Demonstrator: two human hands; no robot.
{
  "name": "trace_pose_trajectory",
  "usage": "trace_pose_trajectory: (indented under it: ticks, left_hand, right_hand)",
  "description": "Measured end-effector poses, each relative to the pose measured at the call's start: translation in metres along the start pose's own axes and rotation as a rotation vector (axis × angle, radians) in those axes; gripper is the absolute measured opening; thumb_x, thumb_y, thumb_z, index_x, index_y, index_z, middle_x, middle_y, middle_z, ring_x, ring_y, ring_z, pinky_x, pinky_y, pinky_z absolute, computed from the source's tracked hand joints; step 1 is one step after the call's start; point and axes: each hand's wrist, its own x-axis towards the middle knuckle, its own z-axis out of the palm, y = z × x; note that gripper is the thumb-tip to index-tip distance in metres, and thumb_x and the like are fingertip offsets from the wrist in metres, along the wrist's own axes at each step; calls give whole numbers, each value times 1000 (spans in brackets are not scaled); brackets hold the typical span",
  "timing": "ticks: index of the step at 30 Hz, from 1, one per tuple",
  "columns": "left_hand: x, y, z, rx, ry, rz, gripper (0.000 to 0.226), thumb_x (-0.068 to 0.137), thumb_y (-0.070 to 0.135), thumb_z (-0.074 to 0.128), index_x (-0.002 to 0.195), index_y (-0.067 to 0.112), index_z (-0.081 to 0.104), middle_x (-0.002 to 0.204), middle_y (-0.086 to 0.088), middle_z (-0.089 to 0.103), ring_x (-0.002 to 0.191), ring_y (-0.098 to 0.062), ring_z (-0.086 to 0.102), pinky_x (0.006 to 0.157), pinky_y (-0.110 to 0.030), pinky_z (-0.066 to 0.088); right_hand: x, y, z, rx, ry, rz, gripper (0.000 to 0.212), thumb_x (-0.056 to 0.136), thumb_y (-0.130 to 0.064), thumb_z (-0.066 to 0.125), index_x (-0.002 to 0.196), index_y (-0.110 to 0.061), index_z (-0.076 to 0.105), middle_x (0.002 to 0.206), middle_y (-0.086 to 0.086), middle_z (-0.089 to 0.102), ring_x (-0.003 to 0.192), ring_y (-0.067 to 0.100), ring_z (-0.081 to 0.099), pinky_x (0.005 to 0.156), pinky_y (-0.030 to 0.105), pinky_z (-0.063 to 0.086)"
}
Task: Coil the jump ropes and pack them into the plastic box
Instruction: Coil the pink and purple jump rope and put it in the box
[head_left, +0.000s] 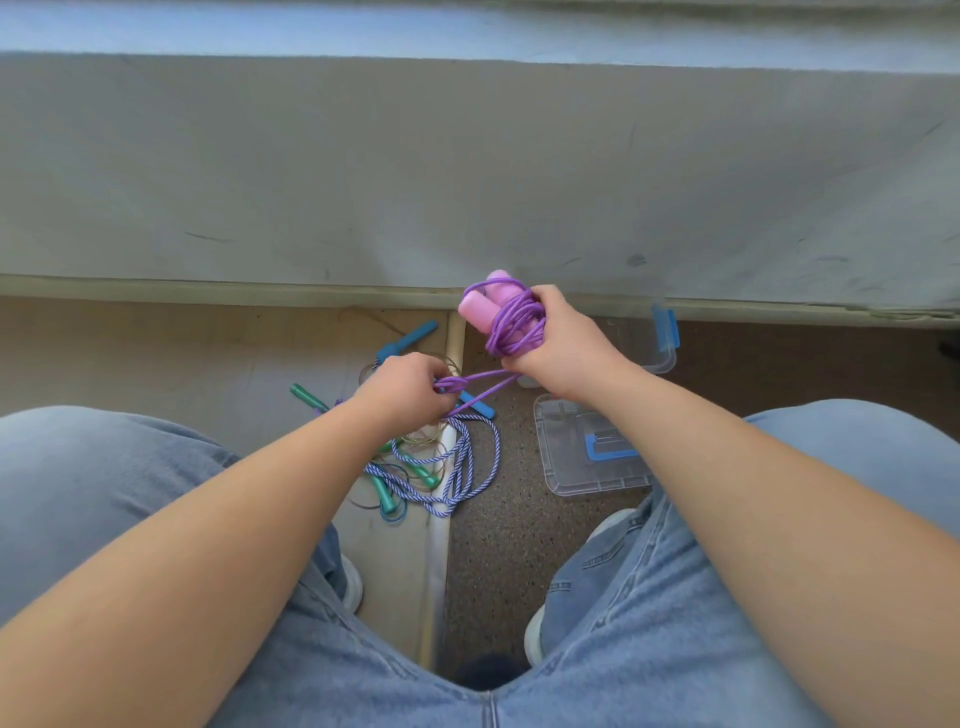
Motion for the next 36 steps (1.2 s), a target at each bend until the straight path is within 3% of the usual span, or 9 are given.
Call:
trace_pose_trajectory:
  ticks: [3,8,14,18,22,27,31,33,36]
  left_hand:
    - [1,4,-3,-136,105,-16,7,84,36,70,79,32,68,72,7,72,70,-11,66,66,-28,54]
    - [-1,10,-9,-266,166,72,6,84,38,71,83,35,76,68,14,68,56,2,52,56,-21,39]
    - [-7,10,-5,-258,29,261,17,87,28,71,101,34,77,104,14,68,93,-3,61,82,-22,44]
    - [-12,17,-4,-450,-4,237,15,91,34,69,103,32,76,79,15,73,64,3,58,63,-14,43]
    - [-14,24,-7,-671,-23,104,20,94,35,64,89,21,78,83,4,78,77,-6,71,79,-30,56]
    - [-11,16,-12,-439,-70,83,11,92,27,66,89,21,75,78,4,76,66,-3,65,74,-30,59]
    - [-14,21,-12,-363,-84,60,31,101,37,43,89,17,63,75,-2,75,59,-14,64,66,-36,56]
    - [-14,21,-14,-515,-33,29,37,99,40,42,83,14,63,74,-5,75,67,-23,66,78,-43,55]
    - [-15,21,-24,-620,131,107,38,98,38,54,78,11,72,74,-3,75,74,-15,69,80,-31,55]
  right_hand:
    - [3,7,-3,-232,55,-27,60,83,-28,68,134,-31,38,112,13,67,98,37,63,83,42,53]
    - [3,9,1,-350,1,-29,60,80,-26,66,133,-30,37,106,15,66,92,39,63,82,45,54]
    - [3,15,4,-466,-13,-31,67,74,-40,78,127,-25,40,107,14,66,97,41,63,80,41,51]
    - [2,15,0,-438,71,-2,64,76,-41,78,124,-20,40,108,16,66,99,43,64,78,42,50]
    - [0,11,5,-458,86,-43,62,78,-40,76,123,-20,39,105,16,66,97,42,64,75,43,49]
    - [-3,9,5,-505,128,-53,56,82,-35,73,122,-19,38,101,15,65,91,40,63,68,39,45]
    - [-1,13,1,-587,150,10,49,85,-25,69,120,-19,36,91,10,57,90,40,63,64,40,44]
    - [2,17,-5,-594,158,76,47,85,-22,68,120,-19,36,92,9,54,91,38,62,65,40,44]
    - [4,23,-11,-608,160,185,50,87,-18,66,125,-18,35,104,14,60,96,37,61,66,40,43]
